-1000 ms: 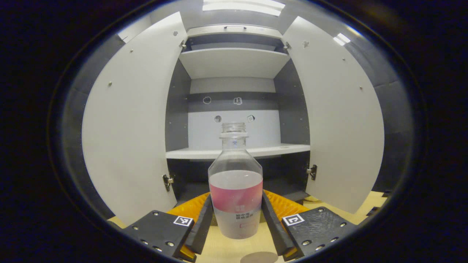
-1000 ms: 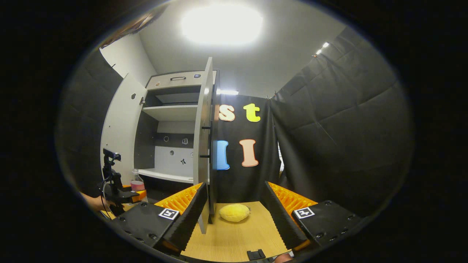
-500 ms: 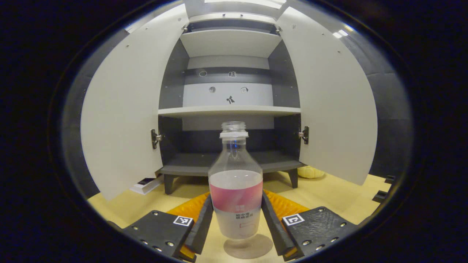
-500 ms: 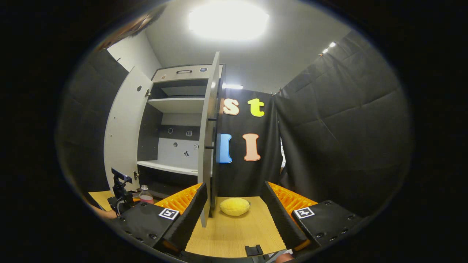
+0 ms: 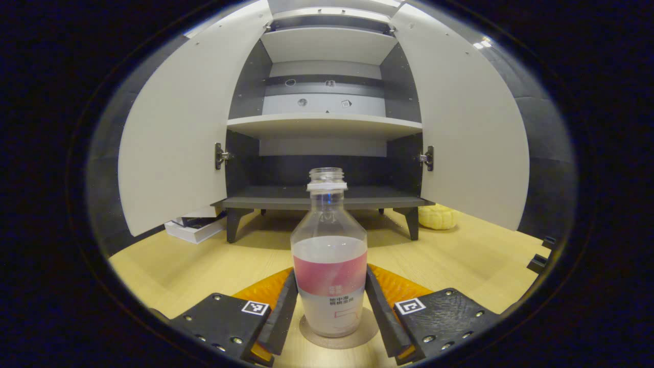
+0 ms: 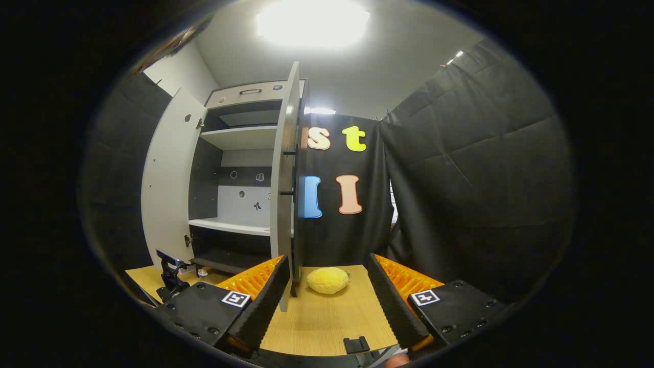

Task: Grasp the bottle in the cabinet with the left hand and place it on the coaster, then close the right door with the right hand and the left door with the left hand.

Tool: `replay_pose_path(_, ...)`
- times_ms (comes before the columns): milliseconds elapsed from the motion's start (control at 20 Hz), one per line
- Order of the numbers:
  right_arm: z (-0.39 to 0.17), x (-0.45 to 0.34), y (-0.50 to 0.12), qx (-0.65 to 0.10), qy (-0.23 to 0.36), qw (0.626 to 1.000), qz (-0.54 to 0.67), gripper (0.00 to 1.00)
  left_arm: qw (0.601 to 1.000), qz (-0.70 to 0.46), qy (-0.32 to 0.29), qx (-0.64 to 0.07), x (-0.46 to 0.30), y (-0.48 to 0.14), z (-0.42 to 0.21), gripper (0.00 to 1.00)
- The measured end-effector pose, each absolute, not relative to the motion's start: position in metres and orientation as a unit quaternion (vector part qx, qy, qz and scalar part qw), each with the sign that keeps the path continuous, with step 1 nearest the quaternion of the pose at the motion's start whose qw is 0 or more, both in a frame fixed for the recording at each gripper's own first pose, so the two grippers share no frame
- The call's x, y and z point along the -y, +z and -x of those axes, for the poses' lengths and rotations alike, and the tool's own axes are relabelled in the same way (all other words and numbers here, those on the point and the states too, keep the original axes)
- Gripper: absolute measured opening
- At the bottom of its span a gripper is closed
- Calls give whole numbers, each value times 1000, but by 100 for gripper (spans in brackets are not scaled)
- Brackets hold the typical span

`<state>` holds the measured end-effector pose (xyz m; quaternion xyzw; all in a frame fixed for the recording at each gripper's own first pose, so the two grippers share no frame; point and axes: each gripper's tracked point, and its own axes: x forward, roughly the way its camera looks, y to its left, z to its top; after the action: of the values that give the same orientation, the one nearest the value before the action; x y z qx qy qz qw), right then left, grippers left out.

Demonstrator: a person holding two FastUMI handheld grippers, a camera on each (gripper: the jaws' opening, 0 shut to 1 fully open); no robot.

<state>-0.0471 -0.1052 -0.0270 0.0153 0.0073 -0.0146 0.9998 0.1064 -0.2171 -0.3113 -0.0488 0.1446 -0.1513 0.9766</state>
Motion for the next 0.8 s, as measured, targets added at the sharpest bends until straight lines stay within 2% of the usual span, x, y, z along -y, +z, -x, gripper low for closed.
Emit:
replay_pose_path(150,43,104,-31,-13,-12,1000,-17,98,976,42,-149,-150,217,-310,-105,75)
replay_pose_path(200,42,104,-30,-12,-11,1000,-17,98,976,38,-146,-154,216,-312,-103,81)
replay_pose_path(300,38,101,-29,-11,-8,1000,-18,98,977,34,-146,-154,215,-309,-102,75)
replay_pose_path(400,34,99,-29,-13,-5,1000,-18,98,977,30,-147,-152,214,-300,-102,87)
replay_pose_path(450,32,99,-29,-15,-4,1000,-19,98,977,29,-148,-150,214,-293,-102,75)
replay_pose_path(500,29,100,-29,-20,-4,1000,-19,98,977,29,-151,-151,215,-287,-101,75)
replay_pose_path(550,27,99,-31,-26,-1,999,-19,93,976,29,-151,-152,215,-279,-99,87)
replay_pose_path(600,25,97,-29,-31,4,999,-20,98,977,31,-151,-150,213,-268,-98,81)
replay_pose_path(800,15,97,-23,-37,17,999,-34,98,979,43,-153,-128,210,-217,-92,81)
